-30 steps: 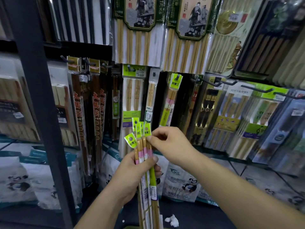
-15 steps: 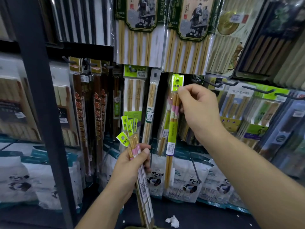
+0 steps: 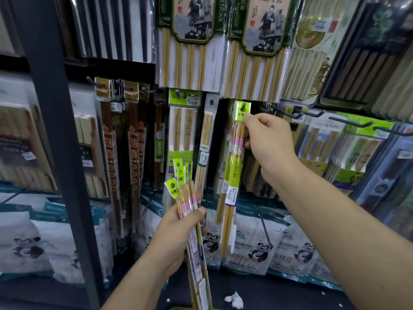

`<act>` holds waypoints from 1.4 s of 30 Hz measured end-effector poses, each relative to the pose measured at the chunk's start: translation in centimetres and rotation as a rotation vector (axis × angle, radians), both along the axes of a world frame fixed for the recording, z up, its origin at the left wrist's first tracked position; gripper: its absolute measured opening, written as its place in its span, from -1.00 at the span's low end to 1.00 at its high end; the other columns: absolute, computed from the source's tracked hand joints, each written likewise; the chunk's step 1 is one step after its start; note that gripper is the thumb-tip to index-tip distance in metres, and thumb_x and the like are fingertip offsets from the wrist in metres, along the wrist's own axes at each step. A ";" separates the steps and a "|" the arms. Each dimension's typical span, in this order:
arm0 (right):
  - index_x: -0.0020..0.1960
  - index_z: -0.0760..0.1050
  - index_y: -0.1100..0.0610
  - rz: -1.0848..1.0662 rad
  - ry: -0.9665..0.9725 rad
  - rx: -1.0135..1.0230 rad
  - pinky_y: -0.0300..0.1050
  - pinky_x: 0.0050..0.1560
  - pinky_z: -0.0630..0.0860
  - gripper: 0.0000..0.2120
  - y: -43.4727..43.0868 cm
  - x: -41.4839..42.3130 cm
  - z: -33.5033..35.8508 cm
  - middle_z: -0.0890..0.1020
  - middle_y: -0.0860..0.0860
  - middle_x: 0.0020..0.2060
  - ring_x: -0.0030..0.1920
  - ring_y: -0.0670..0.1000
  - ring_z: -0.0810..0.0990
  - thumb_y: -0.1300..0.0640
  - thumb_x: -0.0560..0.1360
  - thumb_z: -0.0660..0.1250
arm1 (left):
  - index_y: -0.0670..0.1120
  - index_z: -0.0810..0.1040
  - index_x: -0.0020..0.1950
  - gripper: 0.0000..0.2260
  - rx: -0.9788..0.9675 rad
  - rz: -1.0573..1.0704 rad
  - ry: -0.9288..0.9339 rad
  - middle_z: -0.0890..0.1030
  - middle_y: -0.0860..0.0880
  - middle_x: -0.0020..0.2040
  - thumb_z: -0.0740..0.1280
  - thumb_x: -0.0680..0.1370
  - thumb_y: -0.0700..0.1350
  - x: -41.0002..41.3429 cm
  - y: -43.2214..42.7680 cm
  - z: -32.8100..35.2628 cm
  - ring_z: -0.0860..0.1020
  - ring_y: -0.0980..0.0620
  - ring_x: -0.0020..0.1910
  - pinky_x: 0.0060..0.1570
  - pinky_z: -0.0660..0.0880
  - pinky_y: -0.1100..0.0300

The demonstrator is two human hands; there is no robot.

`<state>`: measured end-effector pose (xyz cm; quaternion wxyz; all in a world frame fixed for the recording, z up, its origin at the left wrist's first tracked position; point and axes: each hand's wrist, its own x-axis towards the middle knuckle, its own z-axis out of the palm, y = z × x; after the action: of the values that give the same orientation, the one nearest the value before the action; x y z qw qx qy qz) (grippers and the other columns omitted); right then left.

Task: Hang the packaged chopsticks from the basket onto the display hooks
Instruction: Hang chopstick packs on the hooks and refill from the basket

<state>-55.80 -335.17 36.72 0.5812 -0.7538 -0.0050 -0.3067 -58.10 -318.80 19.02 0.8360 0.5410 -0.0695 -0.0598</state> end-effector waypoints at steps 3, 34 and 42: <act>-0.28 0.47 0.17 -0.108 0.019 -0.035 -0.17 -0.21 0.43 -0.61 -0.4 0.2 -0.8 0.45 -0.17 -0.55 -0.50 -0.19 0.38 -0.05 0.61 0.33 | 0.02 0.64 0.27 -0.73 -0.010 -0.004 0.001 0.64 -0.07 -0.19 0.37 0.63 -0.24 -0.1 0.1 0.1 0.62 0.08 -0.30 -0.19 0.62 0.14; -0.18 0.53 0.26 0.049 -0.050 -0.208 -0.38 -0.45 0.36 -0.65 -0.1 -1.5 0.6 0.63 0.06 -0.40 -0.51 -0.22 0.45 0.11 0.69 0.18 | -0.13 0.54 0.03 -0.53 0.048 0.001 -0.033 0.40 -0.01 -0.45 0.53 0.32 0.17 -0.4 0.1 0.4 0.39 0.05 -0.49 -0.41 0.49 0.21; -0.13 0.55 0.34 0.027 0.015 -0.165 0.16 -0.02 0.63 -0.65 -0.2 -0.4 1.3 0.63 0.29 -0.19 -0.15 0.32 0.61 0.09 0.65 0.21 | -0.16 0.48 -0.03 -0.63 -0.015 -0.070 0.005 0.45 -0.02 -0.32 0.39 0.46 0.14 -0.8 -0.3 0.9 0.40 0.05 -0.41 -0.39 0.46 0.15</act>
<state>-56.15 -335.35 38.02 0.5211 -0.8013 -0.0360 -0.2917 -58.92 -319.09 19.95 0.8376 0.5318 -0.0867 -0.0899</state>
